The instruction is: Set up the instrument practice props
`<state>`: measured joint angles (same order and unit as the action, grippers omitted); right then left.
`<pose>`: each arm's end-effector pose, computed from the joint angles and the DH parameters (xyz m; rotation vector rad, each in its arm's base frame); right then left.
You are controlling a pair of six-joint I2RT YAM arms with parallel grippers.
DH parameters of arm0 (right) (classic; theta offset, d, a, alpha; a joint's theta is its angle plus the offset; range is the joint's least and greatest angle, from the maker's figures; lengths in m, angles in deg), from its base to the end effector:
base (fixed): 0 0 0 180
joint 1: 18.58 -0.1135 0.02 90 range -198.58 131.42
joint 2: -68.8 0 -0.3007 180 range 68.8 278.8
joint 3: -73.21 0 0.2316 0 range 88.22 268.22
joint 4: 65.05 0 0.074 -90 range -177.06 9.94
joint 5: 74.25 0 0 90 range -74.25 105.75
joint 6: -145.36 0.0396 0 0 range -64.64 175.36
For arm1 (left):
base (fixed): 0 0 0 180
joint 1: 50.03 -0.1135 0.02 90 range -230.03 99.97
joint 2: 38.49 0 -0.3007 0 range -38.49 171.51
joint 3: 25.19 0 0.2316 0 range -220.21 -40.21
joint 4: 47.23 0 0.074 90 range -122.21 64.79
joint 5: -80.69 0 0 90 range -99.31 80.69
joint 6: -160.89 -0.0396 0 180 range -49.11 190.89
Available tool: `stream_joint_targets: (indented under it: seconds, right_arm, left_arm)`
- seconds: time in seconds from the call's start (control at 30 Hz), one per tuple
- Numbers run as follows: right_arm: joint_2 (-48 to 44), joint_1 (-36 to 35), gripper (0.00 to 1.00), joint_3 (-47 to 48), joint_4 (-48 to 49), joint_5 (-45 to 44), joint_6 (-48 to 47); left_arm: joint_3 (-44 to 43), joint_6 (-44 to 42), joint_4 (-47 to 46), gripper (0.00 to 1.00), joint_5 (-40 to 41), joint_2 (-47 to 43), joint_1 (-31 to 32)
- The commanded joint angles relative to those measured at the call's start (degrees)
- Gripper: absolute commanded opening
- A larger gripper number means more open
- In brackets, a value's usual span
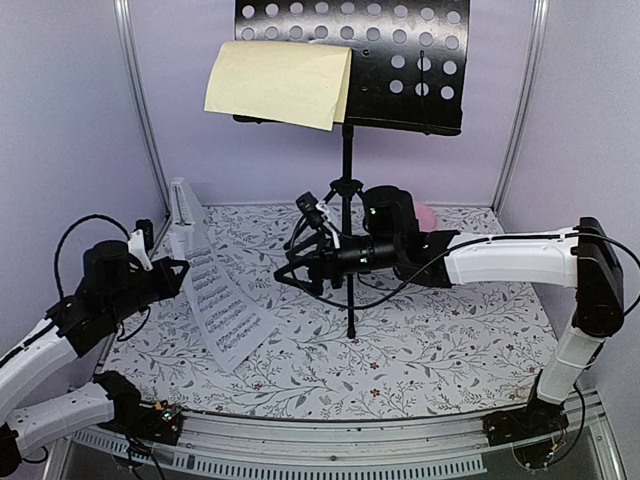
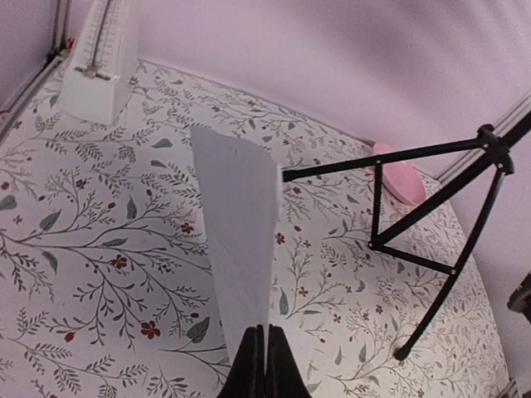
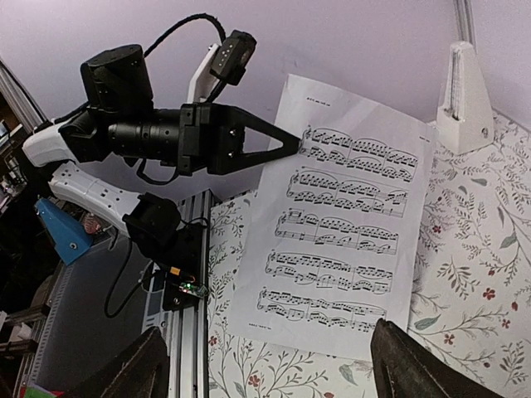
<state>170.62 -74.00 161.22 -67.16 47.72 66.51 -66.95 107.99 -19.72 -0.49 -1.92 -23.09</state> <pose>0.2154 0.3494 0.3230 -1.1396 1.6685 1.2908 0.1042 -0.0461 0.2706 -0.2799 1.9817 -0.5798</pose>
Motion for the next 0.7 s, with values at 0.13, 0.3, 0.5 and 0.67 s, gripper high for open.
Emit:
stream_joint_targets:
  seconds: [0.13, 0.3, 0.5, 0.67]
  right_arm:
    - [-7.93, 3.94, 0.98, -5.08, 1.77, 4.58, -2.07]
    - [-11.41, 5.49, 1.0, -8.66, 3.44, 6.26, -3.03]
    - [-21.58, 7.43, 0.99, -21.83, 15.54, 3.7, -2.84]
    - [-27.64, 7.59, 0.99, -28.37, 23.51, 6.43, -2.53]
  left_arm:
    - [-13.79, -16.88, 9.03, 0.0, -18.09, -0.09, 4.41]
    - [-24.12, -24.45, 14.86, 0.0, -35.23, 1.35, 8.17]
    - [-31.0, -28.82, 16.49, 0.0, -48.55, 1.89, 10.36]
    - [-31.42, -28.53, 9.97, 0.0, -56.03, 4.84, 11.24]
